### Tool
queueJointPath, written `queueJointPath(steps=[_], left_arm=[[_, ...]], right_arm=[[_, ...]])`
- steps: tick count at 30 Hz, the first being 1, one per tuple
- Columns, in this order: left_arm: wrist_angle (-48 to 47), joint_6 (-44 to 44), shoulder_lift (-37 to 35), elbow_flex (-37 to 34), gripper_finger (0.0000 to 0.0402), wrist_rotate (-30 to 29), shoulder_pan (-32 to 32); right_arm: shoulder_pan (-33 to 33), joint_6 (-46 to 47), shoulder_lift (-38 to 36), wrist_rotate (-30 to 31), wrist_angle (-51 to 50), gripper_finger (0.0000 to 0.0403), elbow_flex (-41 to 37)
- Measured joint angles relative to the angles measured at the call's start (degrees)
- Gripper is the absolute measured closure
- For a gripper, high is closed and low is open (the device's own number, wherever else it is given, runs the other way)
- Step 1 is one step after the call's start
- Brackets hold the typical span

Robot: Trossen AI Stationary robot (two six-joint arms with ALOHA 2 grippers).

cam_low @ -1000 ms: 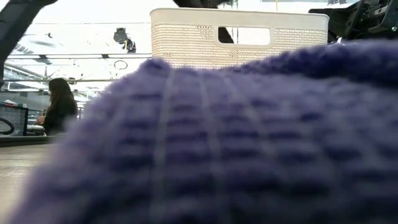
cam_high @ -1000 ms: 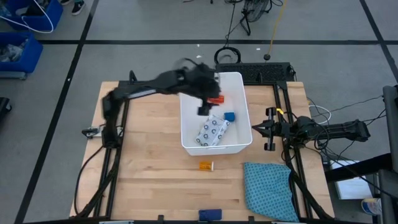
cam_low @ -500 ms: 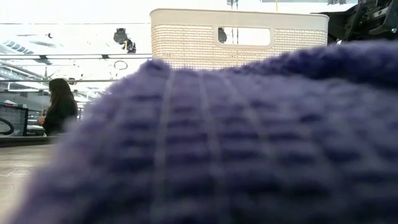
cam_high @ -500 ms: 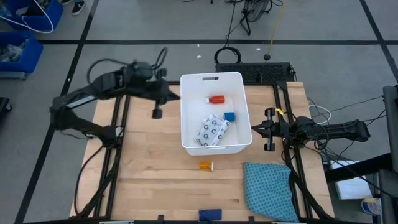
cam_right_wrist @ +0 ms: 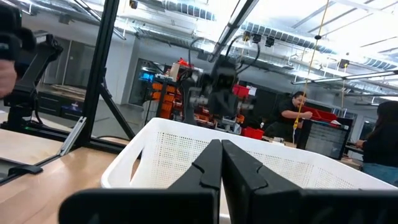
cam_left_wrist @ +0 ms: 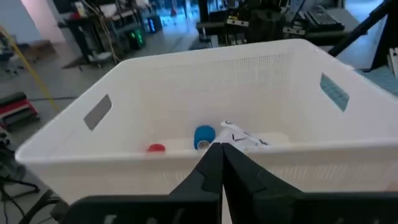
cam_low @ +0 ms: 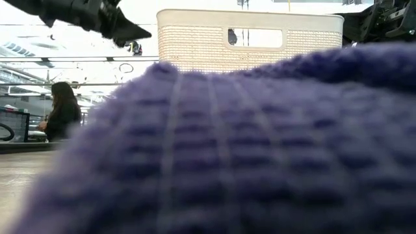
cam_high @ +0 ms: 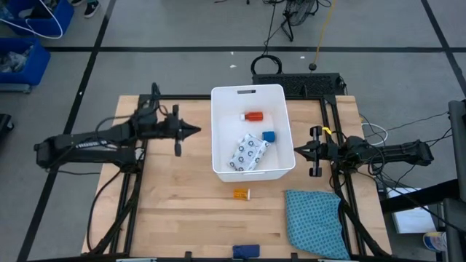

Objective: Pick & place medical supplies in basket/bin
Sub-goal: Put the rolled dark blue bandage into the white container

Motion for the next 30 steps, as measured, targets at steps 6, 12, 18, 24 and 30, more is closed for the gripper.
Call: queueJointPath(steps=[6,12,18,24,30], left_arm=[[14.99,-4.69,-3.22,-11.34,0.0399,-0.03,-0.1],[30.26,-3.94,-3.05,-22.06,0.04,0.03,-0.37],[42.73,-5.82,-3.03,-29.85,0.04,0.1,-0.42],[44.34,-5.29,-3.03,-31.71,0.04,-0.31,-0.37],[44.64,-5.24,-3.1,-31.71,0.04,-0.47,-0.37]], right_arm=[[0.0,-0.2,0.0,0.0,0.02,0.0403,0.0],[0.0,-0.2,0.02,0.0,0.0,0.0403,0.0],[0.0,-0.2,0.0,0.04,-0.43,0.0403,-0.01],[0.0,-0.22,0.0,0.18,-0.46,0.0403,0.0],[0.01,-0.2,0.0,0.21,-0.5,0.0403,-0.01]])
